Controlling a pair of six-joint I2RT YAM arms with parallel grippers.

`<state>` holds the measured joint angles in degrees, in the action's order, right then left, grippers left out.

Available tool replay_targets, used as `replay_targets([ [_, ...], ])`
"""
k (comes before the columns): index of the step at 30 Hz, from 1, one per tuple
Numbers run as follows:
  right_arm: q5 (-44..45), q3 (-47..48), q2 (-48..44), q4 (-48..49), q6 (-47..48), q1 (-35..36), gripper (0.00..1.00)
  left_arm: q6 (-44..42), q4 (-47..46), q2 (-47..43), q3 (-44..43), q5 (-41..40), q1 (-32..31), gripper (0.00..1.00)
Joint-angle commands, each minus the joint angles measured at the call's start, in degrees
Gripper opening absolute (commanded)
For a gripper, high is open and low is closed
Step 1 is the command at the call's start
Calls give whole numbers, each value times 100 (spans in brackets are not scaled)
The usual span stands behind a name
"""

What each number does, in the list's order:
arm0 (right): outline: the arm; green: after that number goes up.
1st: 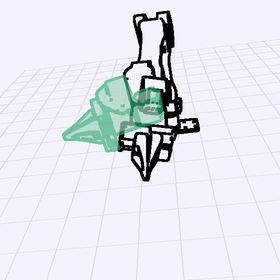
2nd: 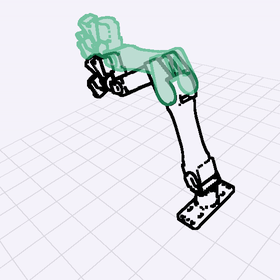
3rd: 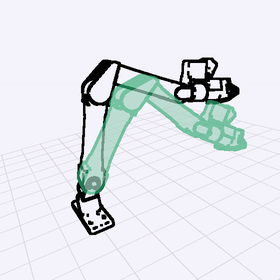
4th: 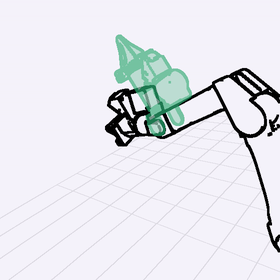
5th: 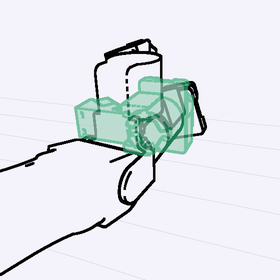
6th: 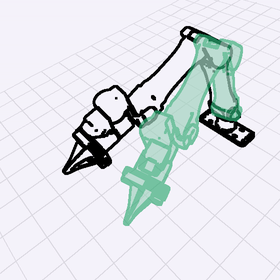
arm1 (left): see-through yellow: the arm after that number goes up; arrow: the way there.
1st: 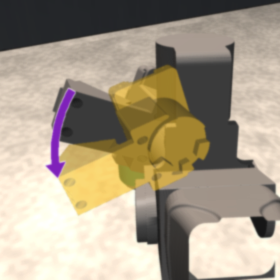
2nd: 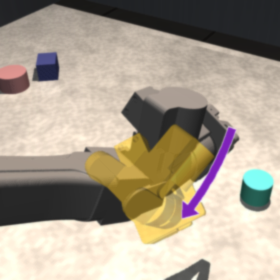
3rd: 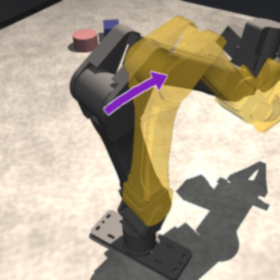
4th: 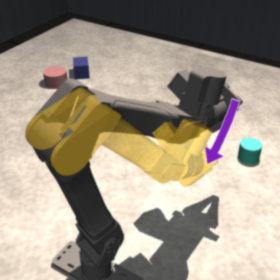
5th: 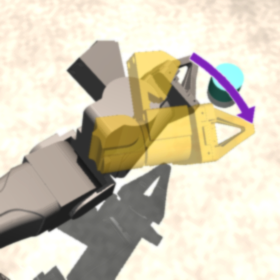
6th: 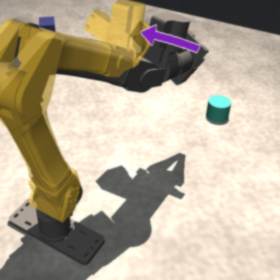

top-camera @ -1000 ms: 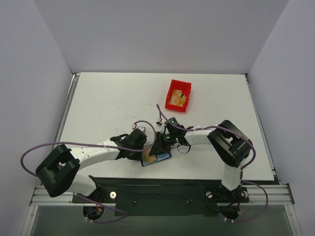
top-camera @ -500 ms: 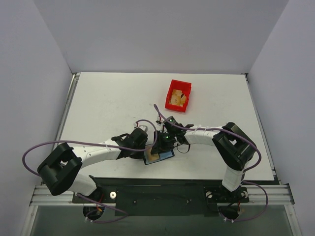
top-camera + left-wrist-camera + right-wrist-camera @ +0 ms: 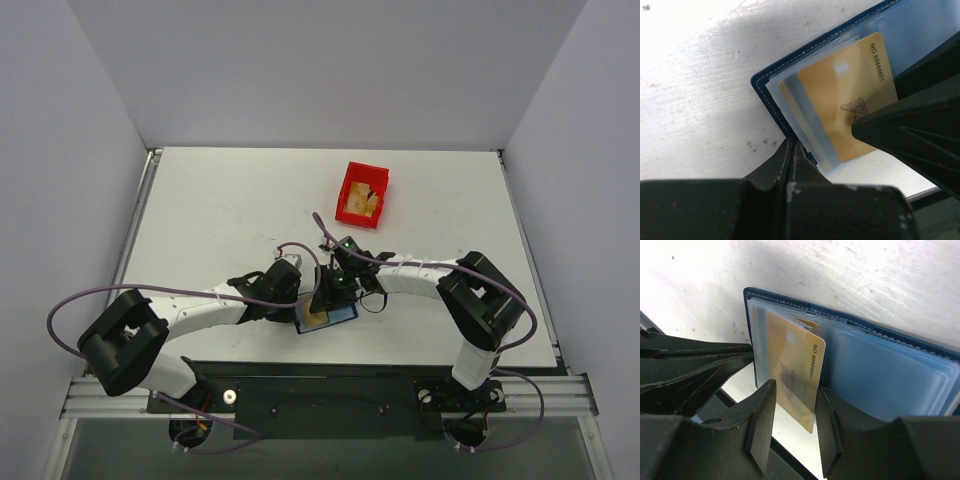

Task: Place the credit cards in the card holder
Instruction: Insert the credit card into the card holder.

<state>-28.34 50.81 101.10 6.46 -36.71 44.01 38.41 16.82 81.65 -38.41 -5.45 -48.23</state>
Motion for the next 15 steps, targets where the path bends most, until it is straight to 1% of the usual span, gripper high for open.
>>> replay_targets([
  [1,794,34,-240,-1014,331,-24,34,8,-21,141,1,36,6,0],
  [10,1190,210,-468,-1489,392,-6,34,17,-65,141,53,44,-2,0],
  [15,1287,263,-574,-1586,419,-6,34,8,-82,141,27,53,-2,0],
])
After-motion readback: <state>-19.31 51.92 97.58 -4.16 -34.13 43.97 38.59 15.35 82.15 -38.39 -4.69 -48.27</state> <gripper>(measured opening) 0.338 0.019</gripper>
